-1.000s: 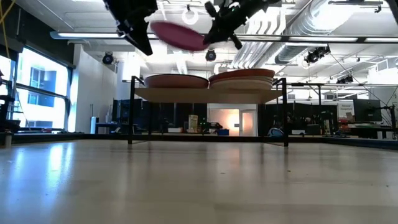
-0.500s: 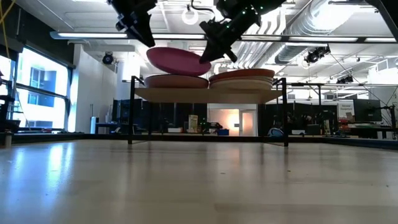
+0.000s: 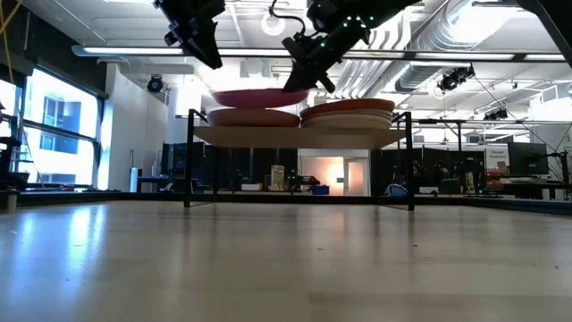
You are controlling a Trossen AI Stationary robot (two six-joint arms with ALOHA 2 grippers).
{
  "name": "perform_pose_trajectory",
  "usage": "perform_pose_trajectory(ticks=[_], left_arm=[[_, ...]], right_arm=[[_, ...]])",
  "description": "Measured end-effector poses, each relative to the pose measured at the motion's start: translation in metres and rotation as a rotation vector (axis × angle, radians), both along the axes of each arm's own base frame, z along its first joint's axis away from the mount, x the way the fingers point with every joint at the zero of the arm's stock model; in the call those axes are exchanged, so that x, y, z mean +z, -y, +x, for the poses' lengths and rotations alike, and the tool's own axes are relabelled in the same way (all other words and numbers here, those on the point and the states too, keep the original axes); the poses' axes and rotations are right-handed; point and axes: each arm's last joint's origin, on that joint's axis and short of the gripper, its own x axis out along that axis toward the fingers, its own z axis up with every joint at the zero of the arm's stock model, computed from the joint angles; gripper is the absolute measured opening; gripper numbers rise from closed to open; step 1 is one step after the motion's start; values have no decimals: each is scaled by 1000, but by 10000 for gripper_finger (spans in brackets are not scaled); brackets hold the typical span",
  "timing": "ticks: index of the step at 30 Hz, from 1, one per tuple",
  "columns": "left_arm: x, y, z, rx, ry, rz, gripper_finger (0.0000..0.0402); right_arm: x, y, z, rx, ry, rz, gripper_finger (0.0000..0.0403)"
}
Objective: Place and stack plates onto a shelf
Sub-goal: Stack the pink plate on top of the black plate on the shelf
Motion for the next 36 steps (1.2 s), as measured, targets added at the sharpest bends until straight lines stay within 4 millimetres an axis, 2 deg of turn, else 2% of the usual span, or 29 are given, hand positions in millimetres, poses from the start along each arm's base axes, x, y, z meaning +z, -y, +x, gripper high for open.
perform_pose_trajectory(ticks=[4, 13, 36], left_arm=[[0, 0, 0, 0, 0, 0, 90], [0, -2, -1, -2, -10, 8, 90], [0, -4, -1, 9, -6, 5, 90]], right_arm=[[2, 3, 1, -38, 36, -5, 0], [-7, 4, 8, -82, 24, -2, 0], [-11, 6, 9, -64, -1, -29, 0]])
